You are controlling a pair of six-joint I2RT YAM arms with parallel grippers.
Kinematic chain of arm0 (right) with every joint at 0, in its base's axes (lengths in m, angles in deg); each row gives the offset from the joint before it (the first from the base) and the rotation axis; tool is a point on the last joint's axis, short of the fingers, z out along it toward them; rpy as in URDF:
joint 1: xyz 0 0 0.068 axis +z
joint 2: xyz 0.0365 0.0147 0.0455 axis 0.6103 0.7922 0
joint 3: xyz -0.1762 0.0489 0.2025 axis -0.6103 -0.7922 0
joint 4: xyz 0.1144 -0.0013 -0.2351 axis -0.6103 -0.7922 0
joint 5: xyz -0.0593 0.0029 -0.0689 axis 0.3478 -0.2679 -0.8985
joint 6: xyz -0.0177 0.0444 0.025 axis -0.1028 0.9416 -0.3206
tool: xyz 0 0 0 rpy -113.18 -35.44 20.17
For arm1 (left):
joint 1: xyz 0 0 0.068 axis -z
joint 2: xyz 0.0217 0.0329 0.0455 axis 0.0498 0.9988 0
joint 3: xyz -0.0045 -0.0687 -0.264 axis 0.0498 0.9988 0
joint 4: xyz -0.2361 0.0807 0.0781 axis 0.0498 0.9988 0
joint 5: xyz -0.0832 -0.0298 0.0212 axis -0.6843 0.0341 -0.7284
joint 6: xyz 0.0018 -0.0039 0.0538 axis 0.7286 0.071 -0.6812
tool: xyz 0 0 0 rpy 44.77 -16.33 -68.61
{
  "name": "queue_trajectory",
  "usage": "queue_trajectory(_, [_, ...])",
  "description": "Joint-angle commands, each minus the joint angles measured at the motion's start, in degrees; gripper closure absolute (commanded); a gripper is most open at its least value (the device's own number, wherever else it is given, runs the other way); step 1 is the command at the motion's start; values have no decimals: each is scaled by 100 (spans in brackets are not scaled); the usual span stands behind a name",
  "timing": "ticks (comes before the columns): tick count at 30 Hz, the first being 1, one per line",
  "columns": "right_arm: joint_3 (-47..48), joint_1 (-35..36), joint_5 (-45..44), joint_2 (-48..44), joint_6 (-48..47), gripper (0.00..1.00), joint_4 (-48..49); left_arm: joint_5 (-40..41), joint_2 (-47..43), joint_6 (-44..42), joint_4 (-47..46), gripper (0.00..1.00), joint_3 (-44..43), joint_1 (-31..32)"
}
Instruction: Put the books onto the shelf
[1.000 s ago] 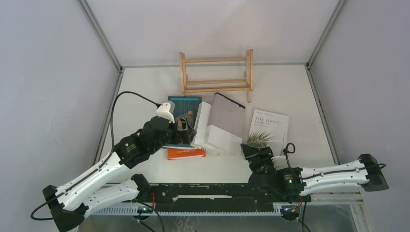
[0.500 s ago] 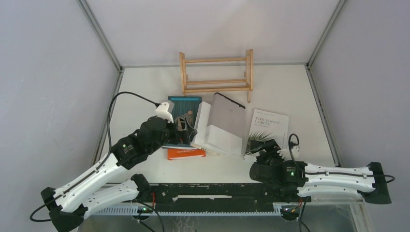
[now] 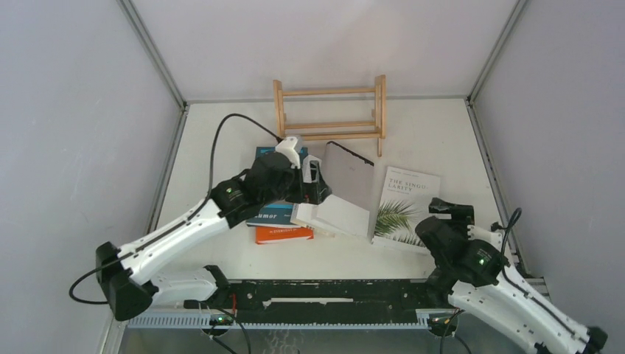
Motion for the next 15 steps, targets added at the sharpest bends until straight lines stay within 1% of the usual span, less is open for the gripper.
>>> queue_trajectory(1, [199,-1801,1286,52,-1764,17,1917,-307,676,-257,-276,0,-815,69])
queue_trajectory(4, [199,-2856,2208,308,-2836,17,2641,-366,1143,-338,-273,0,-1109,69])
queue_trajectory(7, [199,-3783,2968,564,-3655,16,3098,-436,1660,-384,-239,0,-1456,77])
queue_trajectory(10, [171,-4624,3744,852,-4206,15,3335,-616,2142,-405,-152,0,-1898,86])
queue_trajectory(13, [21,-5438,4304,1029,-4498,14,3656,-703,2627,-464,43,0,-2465,119])
queue_trajectory(15, [-152,-5952,4861,1226,-4597,14,3974,-755,2982,-516,168,0,-2835,153])
